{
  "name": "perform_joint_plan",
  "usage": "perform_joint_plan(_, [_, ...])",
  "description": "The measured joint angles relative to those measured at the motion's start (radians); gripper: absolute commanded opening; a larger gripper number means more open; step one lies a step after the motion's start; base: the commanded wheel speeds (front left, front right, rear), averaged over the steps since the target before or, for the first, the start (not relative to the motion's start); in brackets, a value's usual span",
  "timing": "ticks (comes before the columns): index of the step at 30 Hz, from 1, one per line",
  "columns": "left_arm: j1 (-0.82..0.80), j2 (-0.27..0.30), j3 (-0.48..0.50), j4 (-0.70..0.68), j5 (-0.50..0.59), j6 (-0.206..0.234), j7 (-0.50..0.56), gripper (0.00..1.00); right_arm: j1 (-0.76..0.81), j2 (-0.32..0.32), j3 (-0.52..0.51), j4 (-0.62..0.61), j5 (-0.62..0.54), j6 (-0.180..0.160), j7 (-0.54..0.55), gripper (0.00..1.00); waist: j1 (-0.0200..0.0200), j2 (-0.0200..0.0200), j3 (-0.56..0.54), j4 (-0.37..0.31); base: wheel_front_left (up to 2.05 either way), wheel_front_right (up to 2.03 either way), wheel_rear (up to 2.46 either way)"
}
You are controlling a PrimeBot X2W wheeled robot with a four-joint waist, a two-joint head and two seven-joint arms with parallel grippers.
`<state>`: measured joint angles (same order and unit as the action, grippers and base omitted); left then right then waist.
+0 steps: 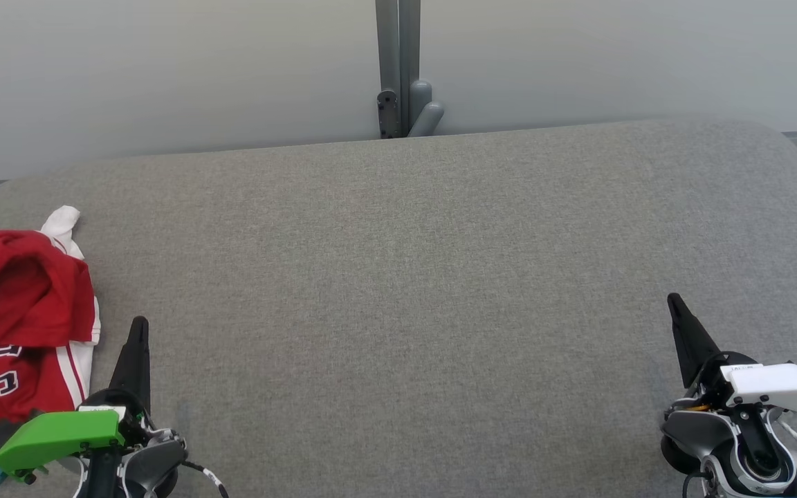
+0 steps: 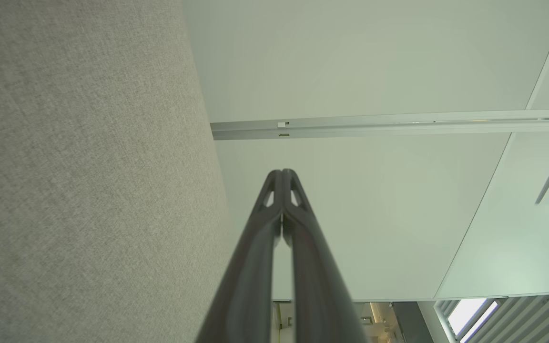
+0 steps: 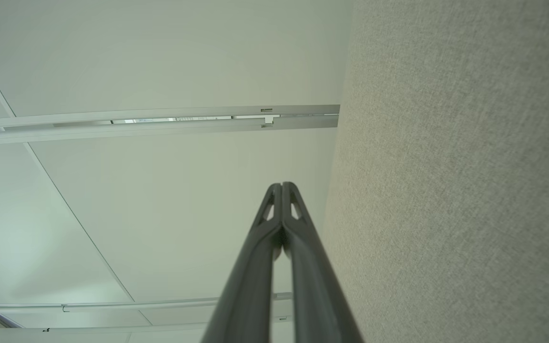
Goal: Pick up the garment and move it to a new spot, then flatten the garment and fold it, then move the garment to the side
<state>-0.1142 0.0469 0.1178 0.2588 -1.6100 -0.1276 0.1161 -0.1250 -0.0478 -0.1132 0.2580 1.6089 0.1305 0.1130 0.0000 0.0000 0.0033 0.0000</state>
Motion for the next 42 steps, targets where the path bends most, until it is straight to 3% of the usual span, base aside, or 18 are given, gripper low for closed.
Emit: perform_joint_plan(42, [0.000, 0.000, 0.000, 0.000, 0.000, 0.000, 0.000, 0.00, 0.000, 0.000, 0.000, 0.000, 0.000, 0.000, 0.000, 0.00, 0.0000, 0.0000, 0.000, 0.000, 0.00, 0.00, 0.00])
